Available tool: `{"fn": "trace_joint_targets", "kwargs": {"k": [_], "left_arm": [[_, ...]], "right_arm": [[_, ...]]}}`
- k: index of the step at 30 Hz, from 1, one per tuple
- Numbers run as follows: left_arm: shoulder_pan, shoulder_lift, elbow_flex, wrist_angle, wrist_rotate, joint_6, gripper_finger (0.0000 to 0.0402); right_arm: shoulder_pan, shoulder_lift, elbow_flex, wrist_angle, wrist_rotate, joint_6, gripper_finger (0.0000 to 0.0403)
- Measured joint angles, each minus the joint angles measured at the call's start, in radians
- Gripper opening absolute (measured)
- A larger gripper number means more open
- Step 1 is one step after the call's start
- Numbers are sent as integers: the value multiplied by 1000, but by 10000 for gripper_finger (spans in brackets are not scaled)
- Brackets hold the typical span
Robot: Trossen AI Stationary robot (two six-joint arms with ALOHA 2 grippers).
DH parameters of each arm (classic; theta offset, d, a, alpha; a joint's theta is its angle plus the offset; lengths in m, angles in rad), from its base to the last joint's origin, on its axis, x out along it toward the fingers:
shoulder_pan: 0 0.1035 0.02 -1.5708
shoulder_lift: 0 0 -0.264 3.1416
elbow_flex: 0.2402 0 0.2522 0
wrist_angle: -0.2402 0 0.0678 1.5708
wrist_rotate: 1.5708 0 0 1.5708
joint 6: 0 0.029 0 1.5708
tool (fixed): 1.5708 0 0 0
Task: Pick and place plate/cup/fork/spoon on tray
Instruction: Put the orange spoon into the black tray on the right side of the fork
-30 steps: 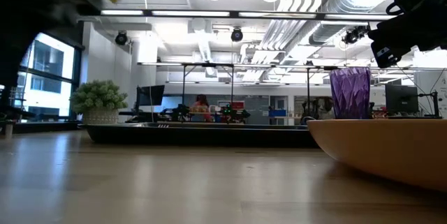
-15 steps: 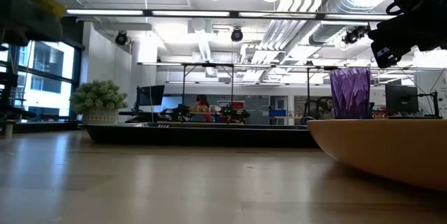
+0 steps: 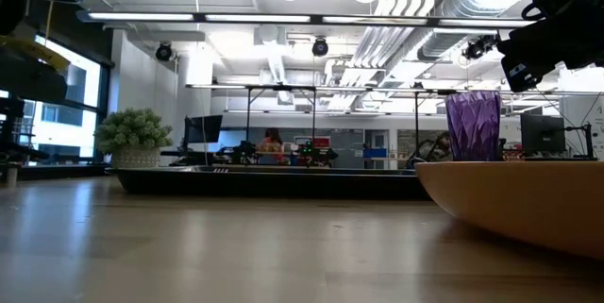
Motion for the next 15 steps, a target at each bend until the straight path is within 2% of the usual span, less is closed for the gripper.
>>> {"fn": "trace_joint_targets", "kwargs": {"k": [6,13,15], "left_arm": [[-2,-3,-26,35,-1,0,111],[8,-1,-40,51,-5,20,33],[12,0,-40,51,-4,27,31]], "right_arm": [[0,0,0,0,0,0,79],[0,0,0,0,0,0,79],[0,0,0,0,0,0,79]]}}
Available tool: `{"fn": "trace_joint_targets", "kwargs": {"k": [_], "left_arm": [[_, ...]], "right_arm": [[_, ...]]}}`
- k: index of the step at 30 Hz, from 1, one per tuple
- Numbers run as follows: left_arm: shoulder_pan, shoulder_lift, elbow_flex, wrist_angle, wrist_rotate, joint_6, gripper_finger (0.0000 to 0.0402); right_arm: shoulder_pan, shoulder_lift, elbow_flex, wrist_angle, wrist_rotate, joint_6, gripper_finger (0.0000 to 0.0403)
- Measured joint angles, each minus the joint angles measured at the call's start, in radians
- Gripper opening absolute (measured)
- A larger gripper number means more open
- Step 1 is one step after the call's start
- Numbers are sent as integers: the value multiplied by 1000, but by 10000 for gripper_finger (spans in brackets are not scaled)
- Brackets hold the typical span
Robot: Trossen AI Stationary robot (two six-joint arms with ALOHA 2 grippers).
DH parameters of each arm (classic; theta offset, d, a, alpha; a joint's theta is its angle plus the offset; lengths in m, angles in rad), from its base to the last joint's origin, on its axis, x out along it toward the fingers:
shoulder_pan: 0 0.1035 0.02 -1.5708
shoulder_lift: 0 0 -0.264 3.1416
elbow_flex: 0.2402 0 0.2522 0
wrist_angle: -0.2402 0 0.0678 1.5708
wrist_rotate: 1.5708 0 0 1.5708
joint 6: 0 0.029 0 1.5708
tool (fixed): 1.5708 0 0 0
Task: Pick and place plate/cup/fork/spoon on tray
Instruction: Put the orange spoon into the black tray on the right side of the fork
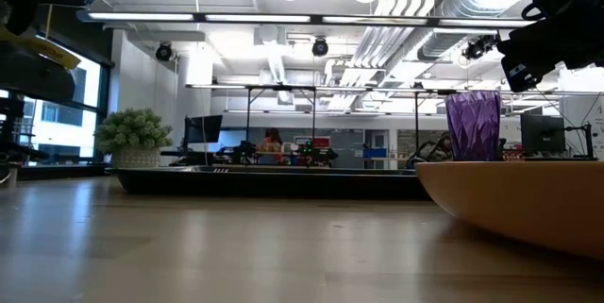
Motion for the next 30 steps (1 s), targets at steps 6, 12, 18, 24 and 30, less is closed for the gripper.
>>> {"fn": "trace_joint_targets", "kwargs": {"k": [6,12,18,24,30], "left_arm": [[2,1,11,-7,0,1,31],[26,10,58,-64,-14,30,35],[79,-5,79,-82,-72,100,34],[160,-42,80,-106,-129,186,35],[257,-86,80,-107,-196,319,35]], "right_arm": [[0,0,0,0,0,0,79],[0,0,0,0,0,0,79],[0,0,0,0,0,0,79],[0,0,0,0,0,0,79],[0,0,0,0,0,0,79]]}}
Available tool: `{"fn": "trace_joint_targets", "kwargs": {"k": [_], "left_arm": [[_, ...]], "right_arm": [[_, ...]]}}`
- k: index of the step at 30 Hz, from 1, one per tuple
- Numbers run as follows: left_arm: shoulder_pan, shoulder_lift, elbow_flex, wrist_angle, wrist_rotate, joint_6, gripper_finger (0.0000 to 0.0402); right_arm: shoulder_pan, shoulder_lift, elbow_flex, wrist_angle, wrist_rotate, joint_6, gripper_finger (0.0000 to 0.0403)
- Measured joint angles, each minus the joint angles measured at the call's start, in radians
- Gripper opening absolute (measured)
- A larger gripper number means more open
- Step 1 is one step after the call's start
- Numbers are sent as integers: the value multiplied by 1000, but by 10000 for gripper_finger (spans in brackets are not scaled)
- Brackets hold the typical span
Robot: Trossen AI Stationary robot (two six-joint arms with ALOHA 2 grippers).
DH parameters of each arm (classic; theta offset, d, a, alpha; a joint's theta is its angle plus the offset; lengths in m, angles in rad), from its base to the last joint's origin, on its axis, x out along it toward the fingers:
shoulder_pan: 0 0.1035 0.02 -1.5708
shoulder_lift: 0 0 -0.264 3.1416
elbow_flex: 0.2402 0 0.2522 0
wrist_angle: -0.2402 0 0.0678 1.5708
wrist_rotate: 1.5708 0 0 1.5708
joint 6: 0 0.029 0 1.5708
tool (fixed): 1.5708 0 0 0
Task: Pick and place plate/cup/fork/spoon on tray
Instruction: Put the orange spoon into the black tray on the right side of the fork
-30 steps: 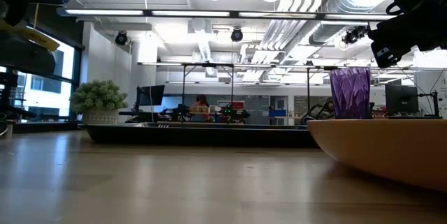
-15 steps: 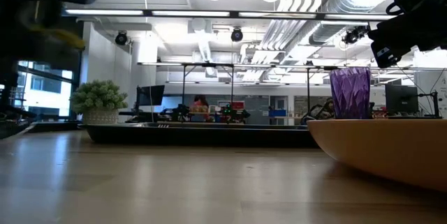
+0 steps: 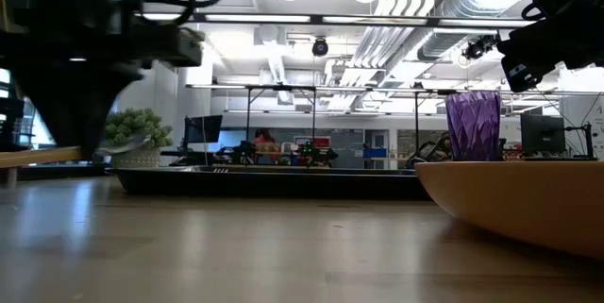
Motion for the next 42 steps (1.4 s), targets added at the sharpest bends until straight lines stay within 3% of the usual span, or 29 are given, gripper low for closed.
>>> {"fn": "trace_joint_targets", "kwargs": {"k": [18,25,33,42], "left_arm": [[373,-64,1,29,-64,401,37],[507,-64,1,140,-43,547,37],[642,-64,2,160,-11,667,38],[734,-64,2,230,21,784,38]], "right_arm": [[0,0,0,0,0,0,79],[0,0,0,0,0,0,79],[0,0,0,0,0,0,79],[0,0,0,0,0,0,79]]}}
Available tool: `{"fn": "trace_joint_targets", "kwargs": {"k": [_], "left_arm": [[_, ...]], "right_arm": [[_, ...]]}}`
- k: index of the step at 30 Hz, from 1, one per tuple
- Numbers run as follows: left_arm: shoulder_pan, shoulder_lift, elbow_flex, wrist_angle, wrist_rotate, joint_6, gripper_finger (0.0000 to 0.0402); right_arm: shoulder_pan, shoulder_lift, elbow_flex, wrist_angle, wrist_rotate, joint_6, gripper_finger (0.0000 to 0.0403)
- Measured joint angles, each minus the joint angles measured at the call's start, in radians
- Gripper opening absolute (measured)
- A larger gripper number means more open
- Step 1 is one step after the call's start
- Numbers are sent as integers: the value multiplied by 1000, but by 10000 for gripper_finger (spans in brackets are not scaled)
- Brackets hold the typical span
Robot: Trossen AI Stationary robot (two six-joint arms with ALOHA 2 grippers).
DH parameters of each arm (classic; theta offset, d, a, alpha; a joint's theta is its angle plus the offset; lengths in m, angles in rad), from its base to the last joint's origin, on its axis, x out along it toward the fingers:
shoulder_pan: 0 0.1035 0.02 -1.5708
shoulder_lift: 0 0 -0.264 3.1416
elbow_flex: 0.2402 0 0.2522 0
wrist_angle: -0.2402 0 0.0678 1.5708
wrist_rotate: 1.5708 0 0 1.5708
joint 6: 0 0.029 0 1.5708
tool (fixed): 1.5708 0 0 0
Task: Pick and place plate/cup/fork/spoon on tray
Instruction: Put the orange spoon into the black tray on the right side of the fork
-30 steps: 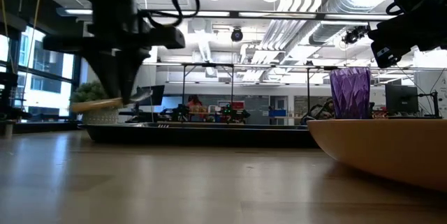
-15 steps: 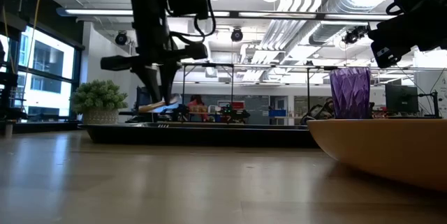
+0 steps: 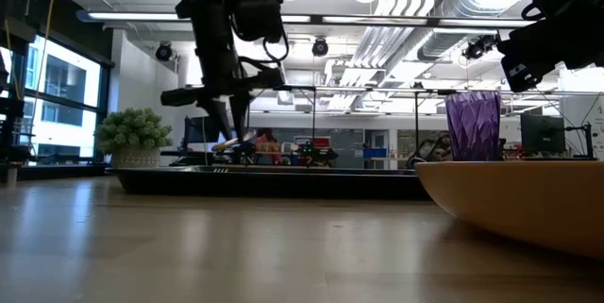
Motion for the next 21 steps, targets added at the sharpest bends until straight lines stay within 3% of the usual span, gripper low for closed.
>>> {"fn": "trace_joint_targets", "kwargs": {"k": [21], "left_arm": [[21,30,1,11,-6,59,38]], "right_arm": [[0,0,0,0,0,0,79]]}}
